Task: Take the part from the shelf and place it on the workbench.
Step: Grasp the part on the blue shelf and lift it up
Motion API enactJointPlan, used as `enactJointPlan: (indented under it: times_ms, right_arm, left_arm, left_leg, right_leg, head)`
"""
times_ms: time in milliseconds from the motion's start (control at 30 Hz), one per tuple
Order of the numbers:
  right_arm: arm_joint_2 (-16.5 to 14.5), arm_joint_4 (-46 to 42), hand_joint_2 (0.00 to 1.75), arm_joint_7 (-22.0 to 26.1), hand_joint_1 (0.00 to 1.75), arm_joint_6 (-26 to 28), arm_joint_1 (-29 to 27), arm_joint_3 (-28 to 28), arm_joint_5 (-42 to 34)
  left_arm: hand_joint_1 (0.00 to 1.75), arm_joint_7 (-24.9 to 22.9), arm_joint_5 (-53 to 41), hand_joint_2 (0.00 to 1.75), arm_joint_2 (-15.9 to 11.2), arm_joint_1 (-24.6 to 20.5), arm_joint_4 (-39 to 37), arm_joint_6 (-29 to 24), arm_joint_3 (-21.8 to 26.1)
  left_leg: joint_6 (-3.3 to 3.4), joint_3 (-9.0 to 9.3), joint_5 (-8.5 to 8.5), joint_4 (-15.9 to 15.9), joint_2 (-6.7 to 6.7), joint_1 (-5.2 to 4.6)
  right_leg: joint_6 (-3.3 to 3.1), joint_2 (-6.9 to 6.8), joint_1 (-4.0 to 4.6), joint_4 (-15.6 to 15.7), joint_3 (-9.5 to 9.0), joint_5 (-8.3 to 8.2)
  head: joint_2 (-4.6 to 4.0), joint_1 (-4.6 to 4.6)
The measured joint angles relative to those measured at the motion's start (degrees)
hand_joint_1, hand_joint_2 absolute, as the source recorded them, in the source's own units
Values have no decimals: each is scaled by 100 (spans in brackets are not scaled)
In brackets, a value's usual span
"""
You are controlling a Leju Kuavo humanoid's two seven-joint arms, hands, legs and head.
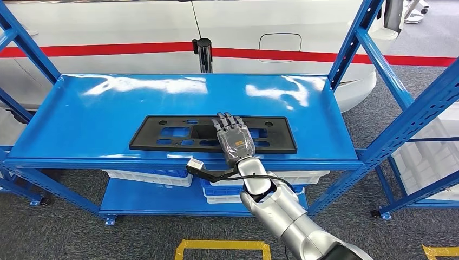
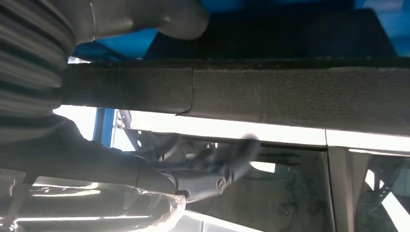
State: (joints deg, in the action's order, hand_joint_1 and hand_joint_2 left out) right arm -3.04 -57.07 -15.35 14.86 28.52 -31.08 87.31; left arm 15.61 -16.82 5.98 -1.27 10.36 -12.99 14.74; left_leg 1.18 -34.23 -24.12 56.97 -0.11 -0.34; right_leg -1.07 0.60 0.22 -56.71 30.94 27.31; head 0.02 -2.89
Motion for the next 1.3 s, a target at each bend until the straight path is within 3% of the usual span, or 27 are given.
enactJointPlan:
  times_ms: [833, 1033, 1300]
  right_arm:
    - [20, 27, 175, 80, 175, 259, -30, -56, -17]
    - [11, -74, 175, 263, 175, 789, -26, -55, -203]
    - [14, -691, 175, 860, 175, 2002, 61, 63, -854]
  left_arm:
    - [0, 0, -58, 0, 10, 0, 0, -66, 6]
    - [0, 0, -84, 0, 17, 0, 0, -71, 6]
    - [0, 15, -160, 0, 58, 0, 0, -131, 6]
  left_leg:
    - [0, -4, 0, 0, -2, -1]
    - [0, -4, 0, 0, -1, 0]
    - [0, -7, 0, 0, -2, -1]
  right_leg:
    - [0, 0, 0, 0, 1, 0]
    - [0, 0, 0, 0, 2, 0]
    - [0, 0, 0, 0, 5, 0]
  head:
    - [0, 0]
    - [0, 0]
    - [0, 0]
